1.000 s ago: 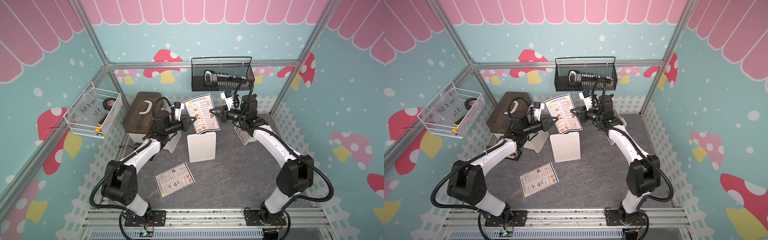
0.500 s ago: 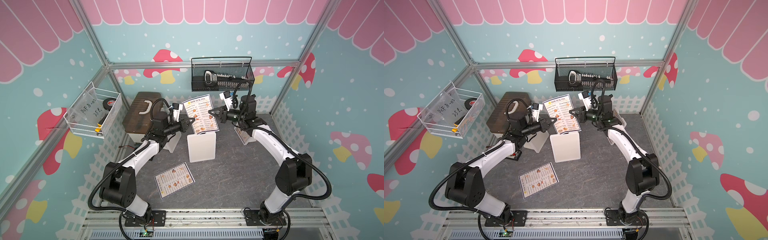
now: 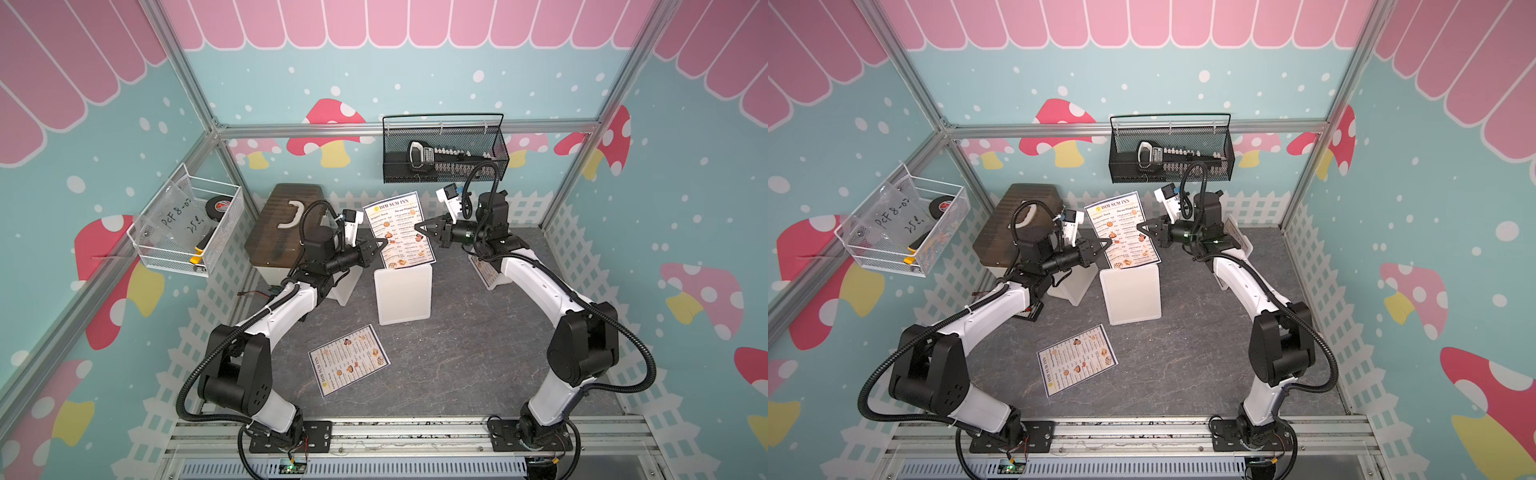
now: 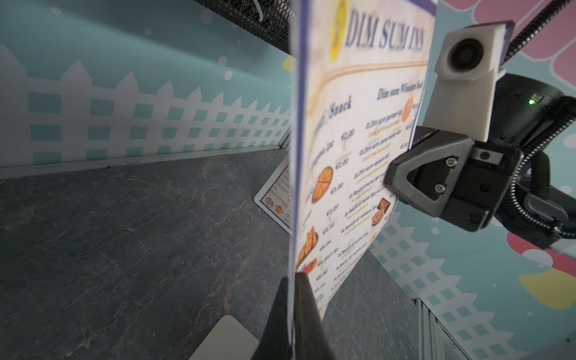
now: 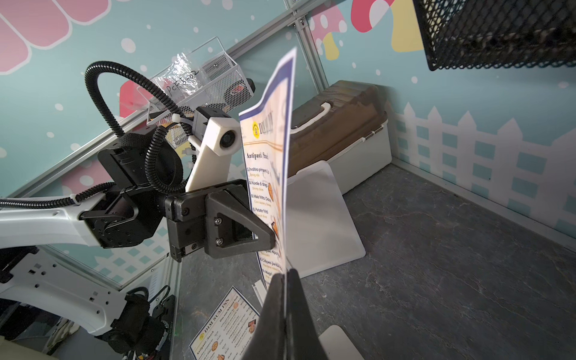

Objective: Insert the menus into the narrow rack
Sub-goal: Insert the menu into the narrow rack.

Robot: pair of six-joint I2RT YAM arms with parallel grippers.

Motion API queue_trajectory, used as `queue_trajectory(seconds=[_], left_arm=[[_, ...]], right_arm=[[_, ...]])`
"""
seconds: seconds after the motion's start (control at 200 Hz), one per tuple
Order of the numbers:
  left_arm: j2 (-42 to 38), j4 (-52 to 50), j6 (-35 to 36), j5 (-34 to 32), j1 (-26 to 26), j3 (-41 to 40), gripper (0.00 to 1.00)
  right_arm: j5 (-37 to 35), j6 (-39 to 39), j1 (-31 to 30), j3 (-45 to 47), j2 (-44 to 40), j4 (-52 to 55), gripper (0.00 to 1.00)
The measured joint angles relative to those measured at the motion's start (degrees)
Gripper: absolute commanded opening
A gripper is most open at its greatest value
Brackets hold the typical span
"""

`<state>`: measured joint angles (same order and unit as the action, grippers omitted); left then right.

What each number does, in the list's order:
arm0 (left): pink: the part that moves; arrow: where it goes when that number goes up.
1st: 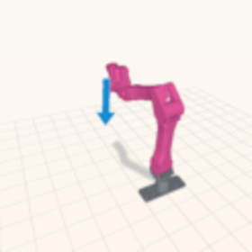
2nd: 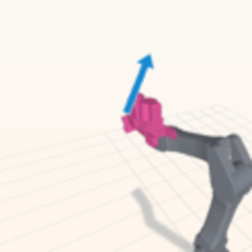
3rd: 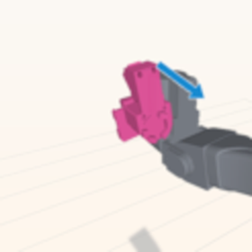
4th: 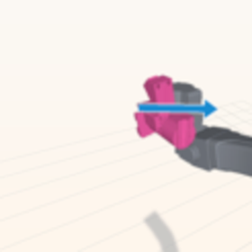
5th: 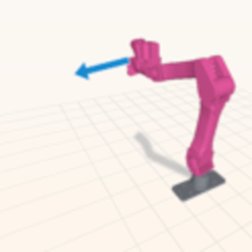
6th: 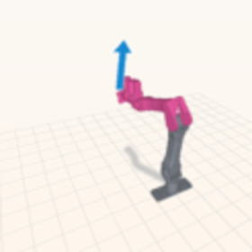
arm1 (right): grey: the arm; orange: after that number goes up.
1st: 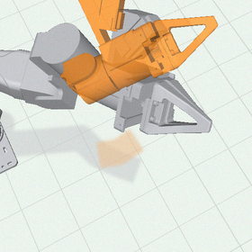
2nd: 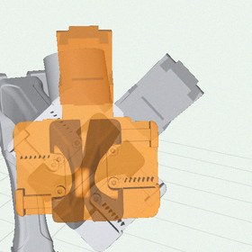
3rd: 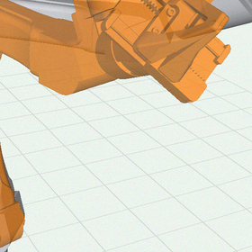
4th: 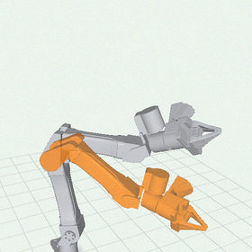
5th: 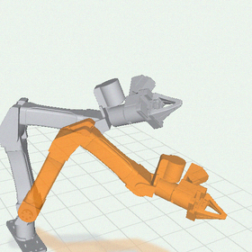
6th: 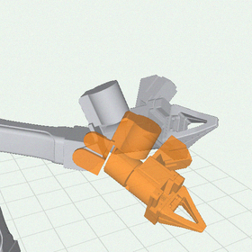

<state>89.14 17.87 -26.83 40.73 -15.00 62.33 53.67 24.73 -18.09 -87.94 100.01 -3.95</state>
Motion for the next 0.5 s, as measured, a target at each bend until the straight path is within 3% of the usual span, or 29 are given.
queue_trajectory(seconds=[0.5], left_arm=[[-0.22, 1.05, -1.77, 1.11, -0.13, 0.11, 0.0]], right_arm=[[-0.96, -0.9, 0.44, -1.86, 0.02, 1.62, 0.0]])
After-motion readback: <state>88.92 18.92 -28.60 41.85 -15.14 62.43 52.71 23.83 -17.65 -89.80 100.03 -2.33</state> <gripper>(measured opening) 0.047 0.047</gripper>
